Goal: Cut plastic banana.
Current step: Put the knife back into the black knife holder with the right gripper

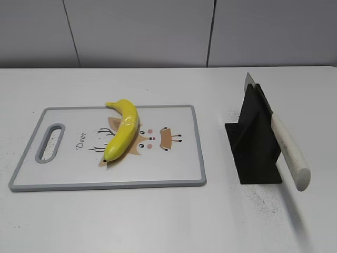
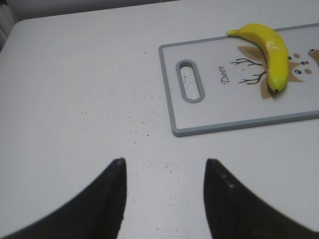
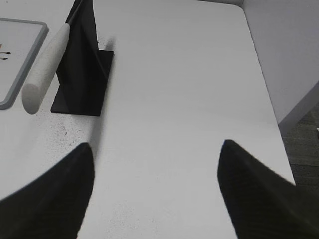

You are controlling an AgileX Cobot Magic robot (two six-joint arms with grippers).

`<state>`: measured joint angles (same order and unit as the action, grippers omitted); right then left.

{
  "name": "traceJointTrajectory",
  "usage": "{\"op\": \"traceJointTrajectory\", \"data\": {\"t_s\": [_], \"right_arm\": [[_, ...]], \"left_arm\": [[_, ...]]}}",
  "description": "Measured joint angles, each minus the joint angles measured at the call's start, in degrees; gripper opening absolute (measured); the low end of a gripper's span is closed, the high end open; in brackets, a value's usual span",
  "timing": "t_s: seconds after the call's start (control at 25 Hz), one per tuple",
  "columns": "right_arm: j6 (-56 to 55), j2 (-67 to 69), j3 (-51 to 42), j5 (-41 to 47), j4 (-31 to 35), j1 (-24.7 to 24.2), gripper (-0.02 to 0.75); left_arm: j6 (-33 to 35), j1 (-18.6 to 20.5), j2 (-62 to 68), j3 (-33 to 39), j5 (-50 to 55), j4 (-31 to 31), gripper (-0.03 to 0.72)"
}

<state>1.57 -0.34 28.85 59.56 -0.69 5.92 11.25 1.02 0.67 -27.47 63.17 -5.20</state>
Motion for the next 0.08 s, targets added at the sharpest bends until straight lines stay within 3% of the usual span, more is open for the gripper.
{"op": "traceJointTrajectory", "data": {"t_s": [0.08], "right_arm": [[0.0,0.0,0.0,0.0,0.0,0.0,0.580]], "left_arm": [[0.0,0.0,0.0,0.0,0.0,0.0,0.479]]}}
